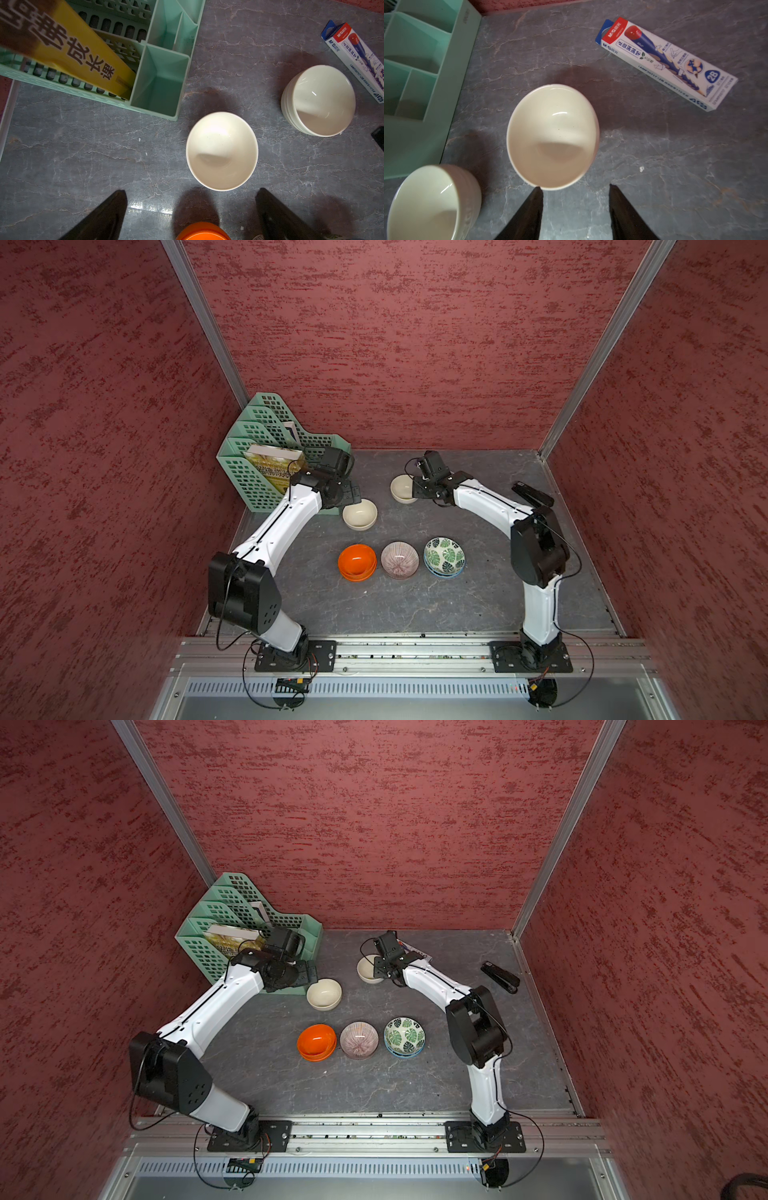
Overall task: Stack the bowls
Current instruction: Pick up the bowl from the center of the board.
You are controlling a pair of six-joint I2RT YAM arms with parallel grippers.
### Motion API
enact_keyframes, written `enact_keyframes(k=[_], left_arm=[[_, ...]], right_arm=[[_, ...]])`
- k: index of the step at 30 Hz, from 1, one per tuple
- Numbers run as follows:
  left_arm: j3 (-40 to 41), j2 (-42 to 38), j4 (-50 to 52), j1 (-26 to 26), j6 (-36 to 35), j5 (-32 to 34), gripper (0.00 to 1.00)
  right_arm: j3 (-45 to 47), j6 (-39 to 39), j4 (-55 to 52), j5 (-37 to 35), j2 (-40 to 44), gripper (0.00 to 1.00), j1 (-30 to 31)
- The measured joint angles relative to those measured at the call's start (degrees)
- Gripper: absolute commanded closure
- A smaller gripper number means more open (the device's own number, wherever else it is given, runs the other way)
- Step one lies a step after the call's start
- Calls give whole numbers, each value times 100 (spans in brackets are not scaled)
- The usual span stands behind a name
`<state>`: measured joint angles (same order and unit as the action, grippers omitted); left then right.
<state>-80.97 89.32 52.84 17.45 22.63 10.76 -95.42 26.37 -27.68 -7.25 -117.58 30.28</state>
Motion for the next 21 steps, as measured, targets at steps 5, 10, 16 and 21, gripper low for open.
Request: enact_keyframes(k=[5,10,16,21], left_arm=[[52,0,-15,85,0,4,0],[52,0,-24,111,0,2,0],[52,0,-39,116,0,2,0],[52,-4,-52,116,-4,2,0]], right_arm=[[-525,199,4,-48,-605,46,-144],[-990,302,-28,-59,-1001,47,-225],[-1329,348,-103,-48,-1368,56,-240],[-1360,376,-173,-37,-1521,73,-262]])
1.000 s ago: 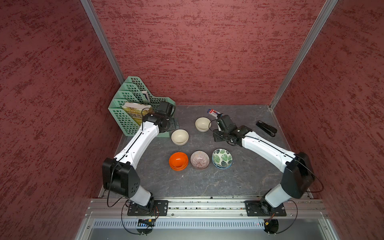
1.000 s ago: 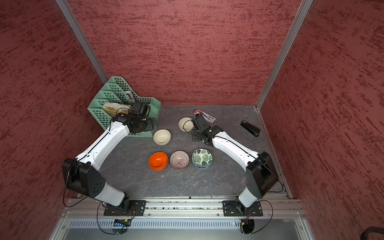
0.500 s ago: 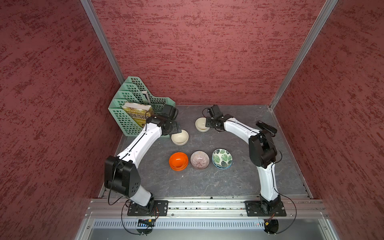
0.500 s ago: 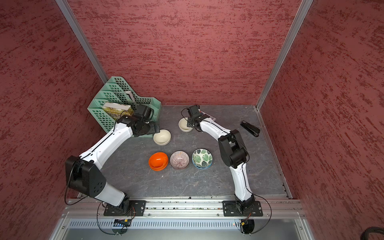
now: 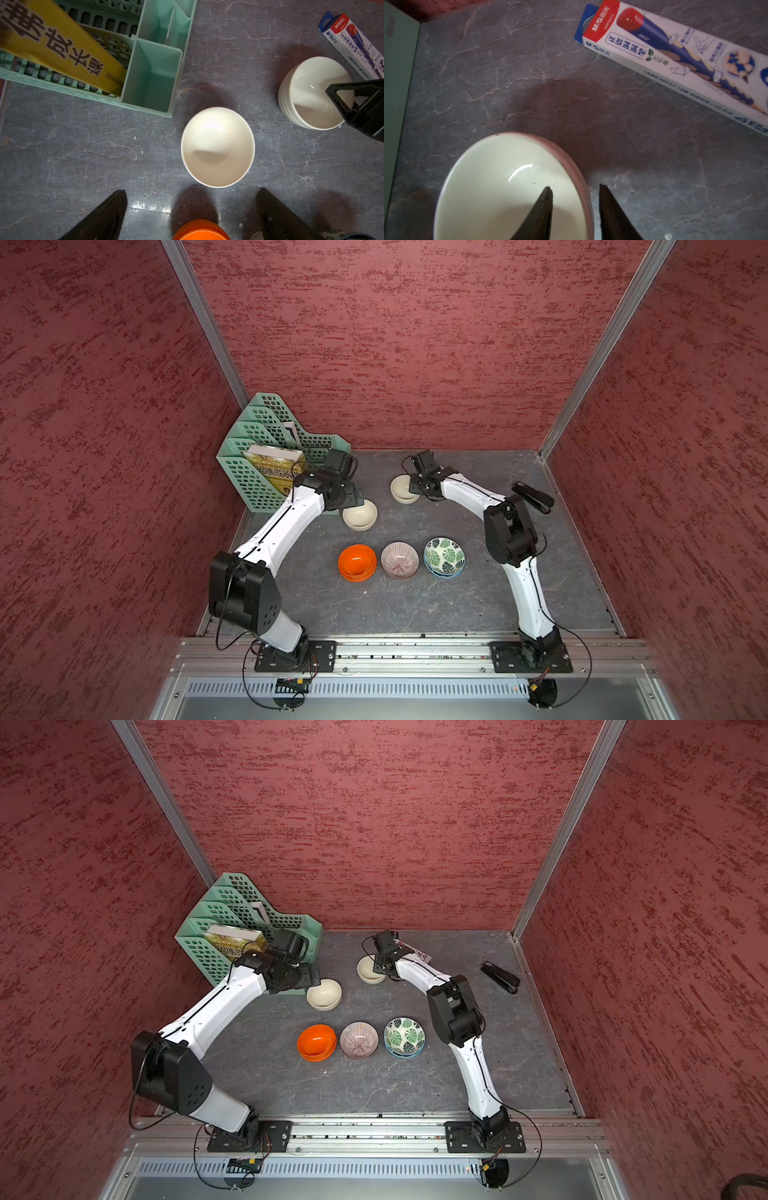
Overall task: Stack the bowls
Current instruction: Pick up the bowl from the center of the board.
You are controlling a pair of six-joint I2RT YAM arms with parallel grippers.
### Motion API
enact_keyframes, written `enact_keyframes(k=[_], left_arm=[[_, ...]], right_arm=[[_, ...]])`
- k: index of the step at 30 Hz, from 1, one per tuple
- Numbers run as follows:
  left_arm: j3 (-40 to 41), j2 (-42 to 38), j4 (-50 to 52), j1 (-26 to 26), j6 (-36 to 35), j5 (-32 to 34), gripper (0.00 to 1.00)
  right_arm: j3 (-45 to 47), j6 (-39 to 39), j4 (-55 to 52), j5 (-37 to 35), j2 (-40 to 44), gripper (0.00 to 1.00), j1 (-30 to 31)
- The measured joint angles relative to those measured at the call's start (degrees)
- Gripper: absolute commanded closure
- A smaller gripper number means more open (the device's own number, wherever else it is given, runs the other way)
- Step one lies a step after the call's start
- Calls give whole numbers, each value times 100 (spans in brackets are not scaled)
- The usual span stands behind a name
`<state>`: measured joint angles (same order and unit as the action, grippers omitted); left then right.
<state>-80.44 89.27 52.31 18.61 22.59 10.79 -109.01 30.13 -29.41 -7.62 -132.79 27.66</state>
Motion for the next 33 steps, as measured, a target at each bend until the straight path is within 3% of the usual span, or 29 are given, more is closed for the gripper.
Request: enact_keyframes(k=[6,13,20,28,33], left_arm=[[0,-2,-46,0,-17,-2,0],[0,-2,-109,0,-17,-46,0],[-9,-2,-195,61,-17,-92,0],[-299,216,-245,254,-20,-149,0],[-485,372,-247,284,-44,-177,0]], right_arm=[[35,-4,2,13,4,90,-74],[835,85,286,94,468,99,-240],[2076,144,428,175,1493,100,-909],[3952,33,343,39,3462,100,-1764],[4837,-90,-55,-57,4435,100,-1993]])
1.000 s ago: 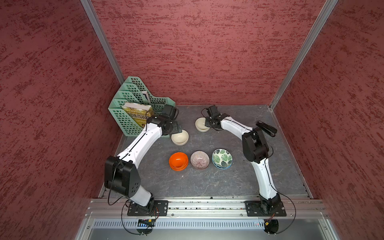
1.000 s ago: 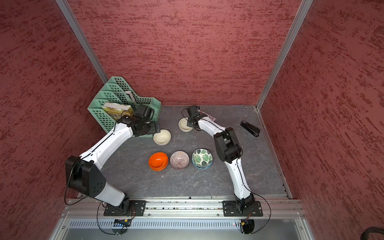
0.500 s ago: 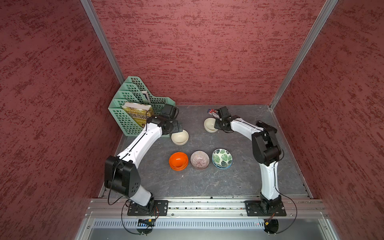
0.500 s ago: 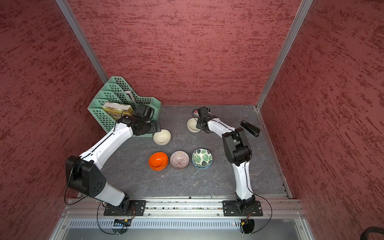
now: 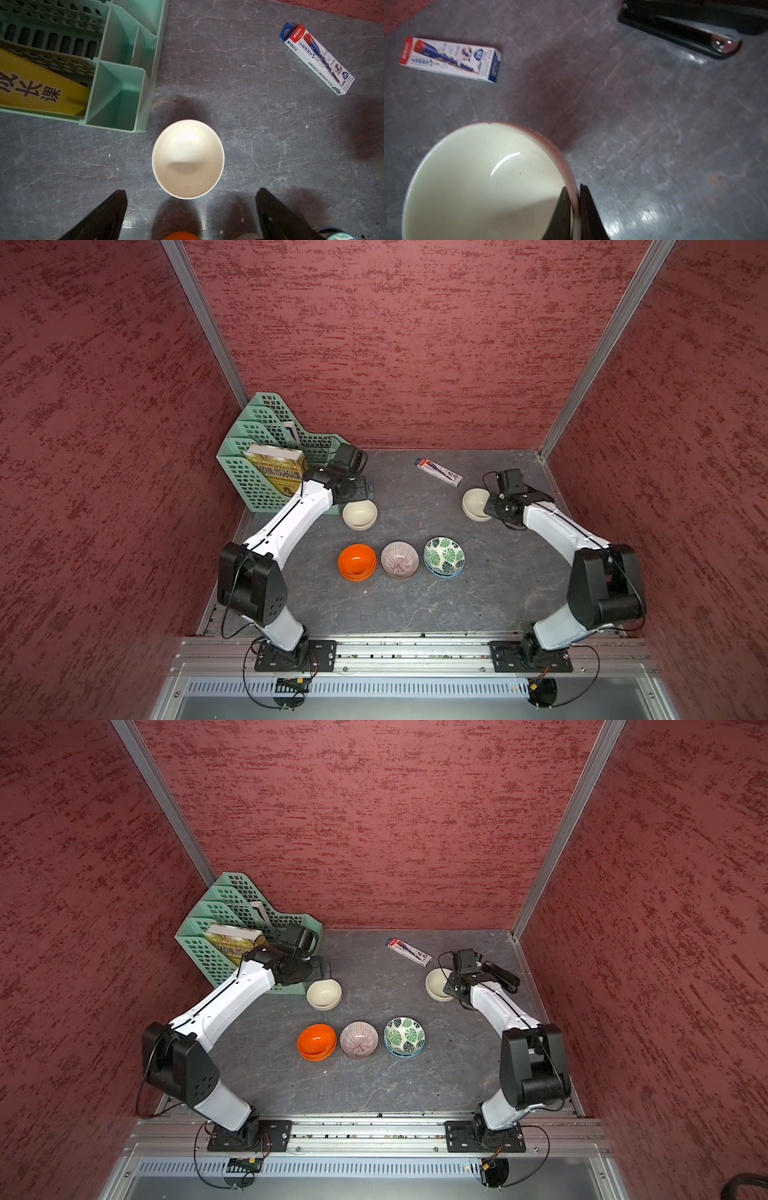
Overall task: Stack the bowls
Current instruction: Pick up the bowl from the center of the board, then place the bowl at the center of the board.
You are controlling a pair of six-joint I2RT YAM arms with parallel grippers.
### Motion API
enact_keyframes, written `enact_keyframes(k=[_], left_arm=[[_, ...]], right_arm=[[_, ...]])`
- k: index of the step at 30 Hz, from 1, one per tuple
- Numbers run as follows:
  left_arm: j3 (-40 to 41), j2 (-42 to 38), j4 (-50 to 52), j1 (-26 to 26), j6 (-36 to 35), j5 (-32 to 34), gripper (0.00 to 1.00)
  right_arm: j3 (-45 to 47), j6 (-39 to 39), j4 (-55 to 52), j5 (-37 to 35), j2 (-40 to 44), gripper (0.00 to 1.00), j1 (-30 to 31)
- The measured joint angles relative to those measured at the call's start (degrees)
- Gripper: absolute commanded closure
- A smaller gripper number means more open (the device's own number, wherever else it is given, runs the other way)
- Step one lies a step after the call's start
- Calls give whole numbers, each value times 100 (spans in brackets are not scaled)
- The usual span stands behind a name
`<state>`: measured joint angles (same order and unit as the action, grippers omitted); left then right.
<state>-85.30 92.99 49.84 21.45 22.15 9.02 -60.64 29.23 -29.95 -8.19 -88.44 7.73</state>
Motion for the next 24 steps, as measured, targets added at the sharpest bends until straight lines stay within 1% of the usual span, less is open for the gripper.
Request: enact_keyframes(k=[5,10,15,19,24], left_arm=[[-120,2,-2,-2,-15,-4,0],[-120,0,-2,0,-13,-28,0],[-120,-9,0,4,-11,-42,0],[-120,-57,2,9,-11,-37,0],[-120,-79,17,9,-11,-31,0]], right_arm=[[846,-11,-275,166,785,100,0],[1427,-11,-520,247,1296,100,4],[1628,-15,-579,369,1515,100,4],[1832,-17,-485,529,1539,100,46],[2068,-7,-455,562,1565,100,162]])
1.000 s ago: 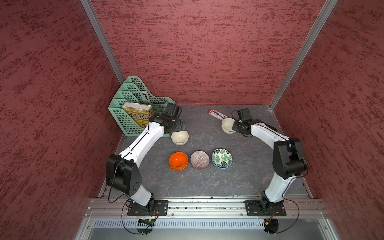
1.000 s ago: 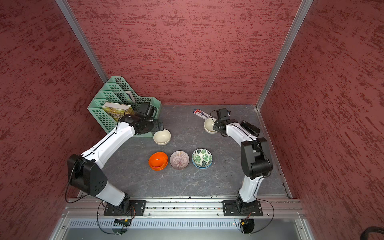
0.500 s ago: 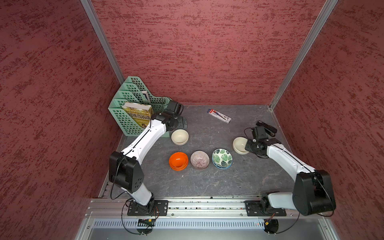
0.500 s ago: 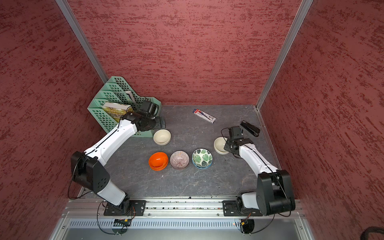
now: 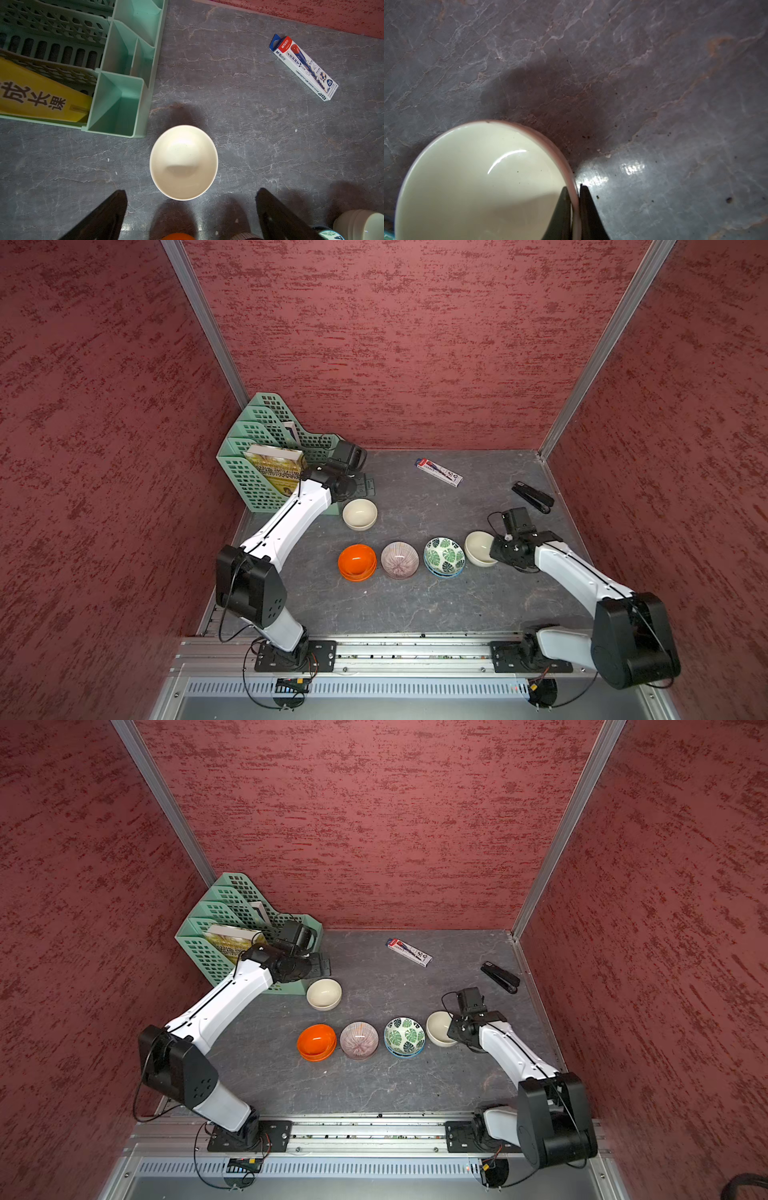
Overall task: Stack the bowls
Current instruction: Place the bowl at the center of the board.
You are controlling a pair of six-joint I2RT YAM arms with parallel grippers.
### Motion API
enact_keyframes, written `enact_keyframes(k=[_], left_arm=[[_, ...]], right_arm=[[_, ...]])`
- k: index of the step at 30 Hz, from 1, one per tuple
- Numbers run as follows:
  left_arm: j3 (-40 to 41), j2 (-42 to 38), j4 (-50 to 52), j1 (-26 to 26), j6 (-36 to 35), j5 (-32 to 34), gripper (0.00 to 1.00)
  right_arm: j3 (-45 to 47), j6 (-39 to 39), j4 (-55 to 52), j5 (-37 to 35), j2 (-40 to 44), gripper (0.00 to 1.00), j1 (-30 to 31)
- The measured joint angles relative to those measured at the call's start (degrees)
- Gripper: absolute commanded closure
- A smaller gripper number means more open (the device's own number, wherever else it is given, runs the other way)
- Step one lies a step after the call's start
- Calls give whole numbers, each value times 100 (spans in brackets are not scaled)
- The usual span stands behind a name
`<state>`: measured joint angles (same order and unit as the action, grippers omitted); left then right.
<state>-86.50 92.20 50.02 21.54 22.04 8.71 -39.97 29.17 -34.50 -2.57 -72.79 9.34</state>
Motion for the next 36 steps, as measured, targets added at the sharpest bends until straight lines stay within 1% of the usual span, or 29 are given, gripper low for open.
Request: enact_keyframes(k=[9,17,21,27,31,34,36], left_arm=[[0,0,20,0,0,35,0],[0,0,28,0,0,37,0],[0,0,28,0,0,37,0],[0,-2,31,0,-2,39,0],[0,-17,31,0,-2,39,0],[0,-28,31,0,-2,39,0],[0,-28,31,0,-2,39,0]], right_arm=[[116,-2,46,-35,155,100,109],[205,20,-243,-328,553,100,184],[205,50,-243,-470,509,99,186],[229,118,-70,-485,345,97,186],[271,151,35,-483,345,90,188],[289,160,76,-483,345,80,188],[291,173,85,-481,348,75,188]])
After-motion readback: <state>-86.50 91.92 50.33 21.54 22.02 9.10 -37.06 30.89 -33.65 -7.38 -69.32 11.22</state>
